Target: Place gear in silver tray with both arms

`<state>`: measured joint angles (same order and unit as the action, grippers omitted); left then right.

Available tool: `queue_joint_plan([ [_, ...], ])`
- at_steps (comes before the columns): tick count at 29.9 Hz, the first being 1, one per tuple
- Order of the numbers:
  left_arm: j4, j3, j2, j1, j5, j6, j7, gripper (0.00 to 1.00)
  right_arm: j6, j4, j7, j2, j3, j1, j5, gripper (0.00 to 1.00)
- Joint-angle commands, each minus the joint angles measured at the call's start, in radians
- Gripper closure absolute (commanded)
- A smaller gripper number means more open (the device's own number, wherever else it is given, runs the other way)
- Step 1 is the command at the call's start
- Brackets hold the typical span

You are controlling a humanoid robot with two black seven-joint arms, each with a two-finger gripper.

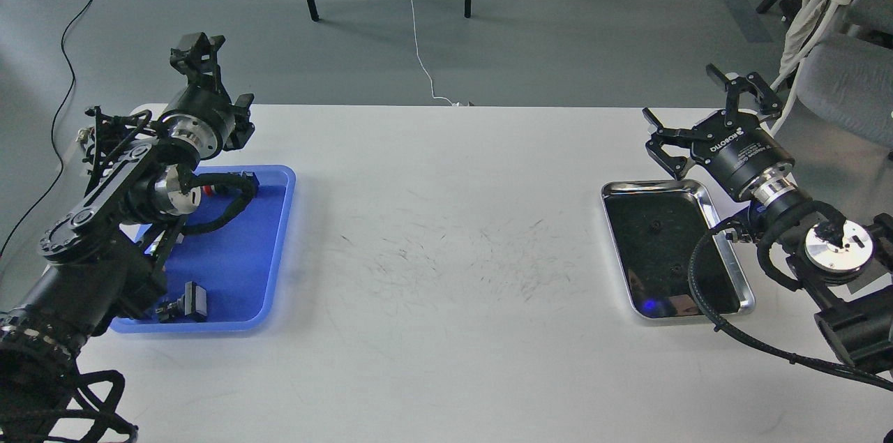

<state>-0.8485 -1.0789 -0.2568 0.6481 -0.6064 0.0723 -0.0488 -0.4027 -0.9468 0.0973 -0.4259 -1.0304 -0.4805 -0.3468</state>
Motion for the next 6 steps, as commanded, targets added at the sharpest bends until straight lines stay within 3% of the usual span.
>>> queue_joint_plan([
  [1,-0.004,-0.001,0.014,0.001,0.000,0.007,-0.022,0.02,0.002,0.006,-0.001,0.003,-0.002,-0.009,0.000,0.01],
  [6,-0.011,0.010,0.024,0.002,0.000,0.018,-0.022,0.02,0.004,0.005,-0.002,0.003,-0.003,-0.013,-0.001,0.01],
])
